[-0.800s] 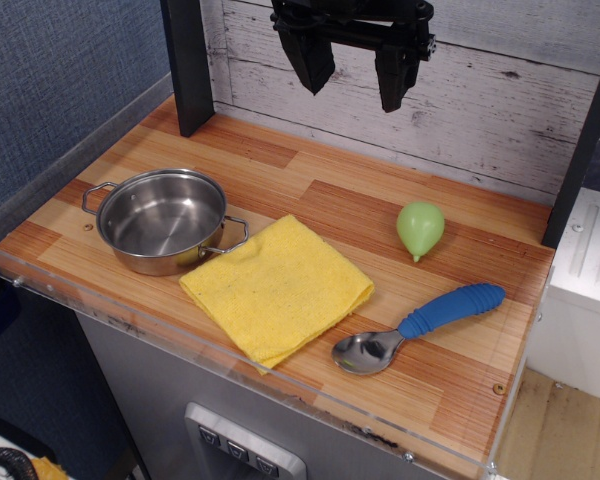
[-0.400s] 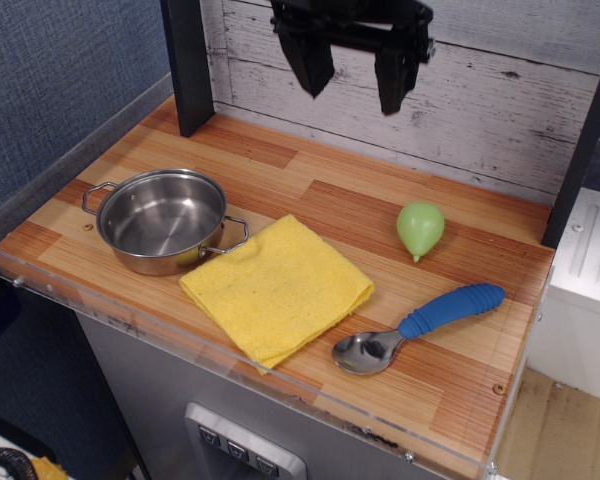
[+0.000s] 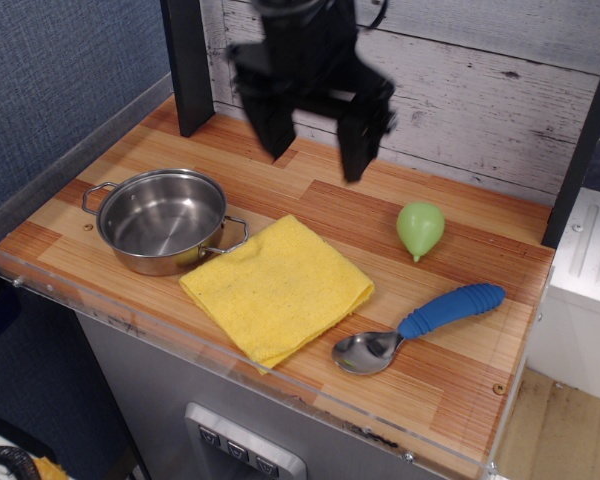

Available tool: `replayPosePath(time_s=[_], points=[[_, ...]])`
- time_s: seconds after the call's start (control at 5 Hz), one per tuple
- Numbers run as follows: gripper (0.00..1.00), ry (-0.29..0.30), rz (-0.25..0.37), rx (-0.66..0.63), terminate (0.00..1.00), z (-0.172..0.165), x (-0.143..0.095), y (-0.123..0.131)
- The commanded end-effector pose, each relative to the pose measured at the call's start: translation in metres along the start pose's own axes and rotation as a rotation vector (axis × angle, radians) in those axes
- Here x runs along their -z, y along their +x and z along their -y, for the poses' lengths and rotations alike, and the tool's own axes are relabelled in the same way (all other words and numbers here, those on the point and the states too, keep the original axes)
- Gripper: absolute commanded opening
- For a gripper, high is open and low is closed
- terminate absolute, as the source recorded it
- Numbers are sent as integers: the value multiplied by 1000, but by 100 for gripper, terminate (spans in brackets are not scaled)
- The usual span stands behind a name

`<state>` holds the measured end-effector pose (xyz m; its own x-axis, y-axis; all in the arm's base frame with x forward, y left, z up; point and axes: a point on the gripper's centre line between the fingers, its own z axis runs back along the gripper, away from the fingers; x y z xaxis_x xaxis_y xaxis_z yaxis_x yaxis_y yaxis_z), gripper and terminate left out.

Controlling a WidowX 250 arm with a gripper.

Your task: Put the yellow cloth above the pan

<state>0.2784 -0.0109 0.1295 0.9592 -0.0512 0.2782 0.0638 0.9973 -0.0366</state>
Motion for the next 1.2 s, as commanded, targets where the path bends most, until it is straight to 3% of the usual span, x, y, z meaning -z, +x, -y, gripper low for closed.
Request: replayPosePath(time_s=[0.0, 1.0], points=[[100, 39, 13, 29, 0, 5, 1, -25], [100, 137, -135, -28, 0, -23, 78, -42]])
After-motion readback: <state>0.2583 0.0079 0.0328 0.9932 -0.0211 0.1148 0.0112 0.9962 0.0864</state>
